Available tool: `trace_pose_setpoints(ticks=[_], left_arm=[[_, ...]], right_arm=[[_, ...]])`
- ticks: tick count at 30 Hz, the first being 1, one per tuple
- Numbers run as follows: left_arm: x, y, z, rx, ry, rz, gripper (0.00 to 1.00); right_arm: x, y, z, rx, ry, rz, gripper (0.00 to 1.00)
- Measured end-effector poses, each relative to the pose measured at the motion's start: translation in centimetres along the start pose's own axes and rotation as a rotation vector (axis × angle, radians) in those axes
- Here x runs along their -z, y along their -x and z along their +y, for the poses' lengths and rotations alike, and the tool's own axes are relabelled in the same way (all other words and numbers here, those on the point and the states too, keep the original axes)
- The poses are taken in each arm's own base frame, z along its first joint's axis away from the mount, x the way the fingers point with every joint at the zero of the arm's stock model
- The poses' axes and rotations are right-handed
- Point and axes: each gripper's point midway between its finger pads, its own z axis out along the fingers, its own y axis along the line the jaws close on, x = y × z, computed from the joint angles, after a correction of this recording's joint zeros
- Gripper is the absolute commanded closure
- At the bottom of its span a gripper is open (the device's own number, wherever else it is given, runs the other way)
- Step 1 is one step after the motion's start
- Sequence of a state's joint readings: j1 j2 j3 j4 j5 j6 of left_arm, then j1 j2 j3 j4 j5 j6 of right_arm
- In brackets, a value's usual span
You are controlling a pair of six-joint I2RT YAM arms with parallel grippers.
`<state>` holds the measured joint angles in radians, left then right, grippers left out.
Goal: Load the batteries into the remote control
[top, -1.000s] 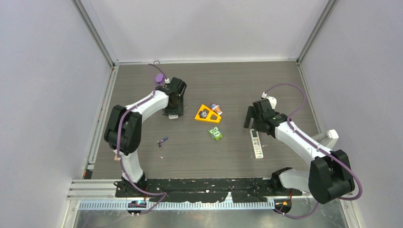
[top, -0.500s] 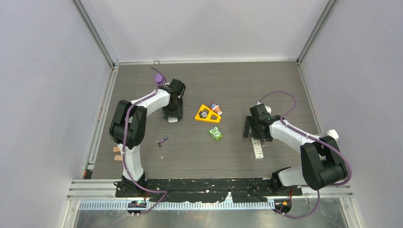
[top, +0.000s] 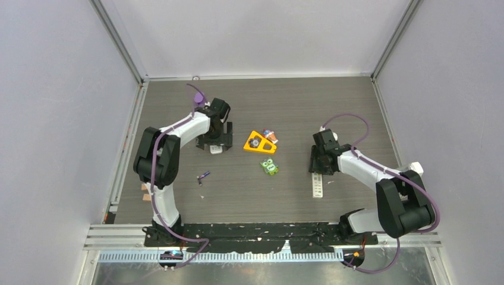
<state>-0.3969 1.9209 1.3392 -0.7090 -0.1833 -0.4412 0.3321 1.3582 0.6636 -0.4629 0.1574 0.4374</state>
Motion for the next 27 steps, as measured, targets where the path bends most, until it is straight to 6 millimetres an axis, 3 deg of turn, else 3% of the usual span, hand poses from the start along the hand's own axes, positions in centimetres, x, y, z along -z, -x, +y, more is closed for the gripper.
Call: trace_pose_setpoints(ticks=[5, 9, 13, 17, 23, 25, 27], left_arm=[[3.5, 0.4, 0.5, 0.032, -0.034, -0.078, 0.00], [9.0, 1.2, 0.7, 0.076, -0.110, -0.221, 0.00], [15.5, 1.3, 0.1, 0.108, -0.265, -0.387, 0.02], [20.4, -0.4, -2.4, 0.104, -0.538, -0.492, 0.03], [28.5, -4.0, -7.4, 0.034, -1.087, -0.572, 0.02], [32.2, -5.0, -8.8, -0.032, -1.273, -0.602, 0.02], [35.2, -6.1, -9.7, -0.105, -1.402, -0.625, 0.01]], right_arm=[[2.0, 0.5, 3.0, 0.002, 0.192, -0.025, 0.74], [6.5, 2.4, 8.4, -0.015, 0.529, -0.108, 0.74], [12.9, 4.4, 14.0, -0.027, 0.916, -0.181, 0.74], [20.3, 5.1, 17.4, -0.008, 1.230, -0.214, 0.73], [31.7, 4.4, 19.6, 0.107, 1.579, -0.246, 0.70], [35.4, 4.2, 20.0, 0.146, 1.683, -0.257, 0.69], [37.8, 3.8, 20.1, 0.169, 1.754, -0.262, 0.69]])
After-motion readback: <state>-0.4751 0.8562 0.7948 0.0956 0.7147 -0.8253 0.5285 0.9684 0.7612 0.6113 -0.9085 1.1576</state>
